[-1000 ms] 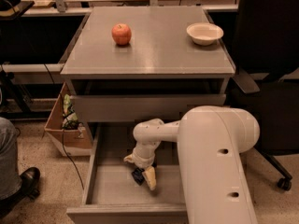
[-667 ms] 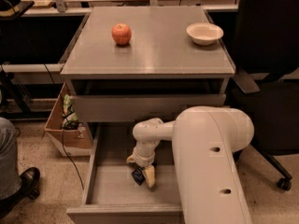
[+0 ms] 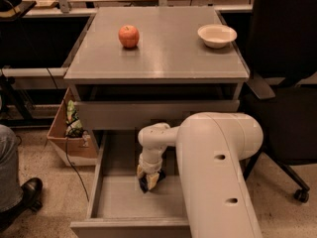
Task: Pick rxbar blueberry from middle drawer and place on counter
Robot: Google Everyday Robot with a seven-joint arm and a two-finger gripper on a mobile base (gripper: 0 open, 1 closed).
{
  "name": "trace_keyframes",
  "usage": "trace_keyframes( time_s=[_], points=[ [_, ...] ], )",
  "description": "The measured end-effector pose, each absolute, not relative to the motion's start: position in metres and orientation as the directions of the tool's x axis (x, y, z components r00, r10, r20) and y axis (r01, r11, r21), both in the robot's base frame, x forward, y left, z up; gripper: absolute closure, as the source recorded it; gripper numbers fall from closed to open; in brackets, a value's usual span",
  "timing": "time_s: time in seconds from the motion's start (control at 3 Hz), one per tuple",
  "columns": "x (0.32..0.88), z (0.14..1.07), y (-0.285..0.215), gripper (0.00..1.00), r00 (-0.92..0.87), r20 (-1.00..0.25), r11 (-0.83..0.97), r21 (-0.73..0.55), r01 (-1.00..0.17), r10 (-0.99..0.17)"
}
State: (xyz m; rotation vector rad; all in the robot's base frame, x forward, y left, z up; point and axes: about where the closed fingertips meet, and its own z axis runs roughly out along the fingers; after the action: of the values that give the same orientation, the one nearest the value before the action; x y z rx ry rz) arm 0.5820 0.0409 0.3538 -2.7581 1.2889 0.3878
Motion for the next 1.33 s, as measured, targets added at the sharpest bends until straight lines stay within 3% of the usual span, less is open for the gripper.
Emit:
trace_keyframes(
  time_s=[0.33,0.67,1.33],
  points=[
    [0.581,0.353,0.042,0.85,0.616,-0.261,-0.646,0.040,-0.762,-0.743],
    [0.569,0.355,0.047,1.00,0.610,-0.298,-0.642,0.013,-0.766,-0.734],
    [0.527,0.429,0.041,1.00,0.606,-0.402,-0.602,-0.155,-0.784,-0.686]
  ],
)
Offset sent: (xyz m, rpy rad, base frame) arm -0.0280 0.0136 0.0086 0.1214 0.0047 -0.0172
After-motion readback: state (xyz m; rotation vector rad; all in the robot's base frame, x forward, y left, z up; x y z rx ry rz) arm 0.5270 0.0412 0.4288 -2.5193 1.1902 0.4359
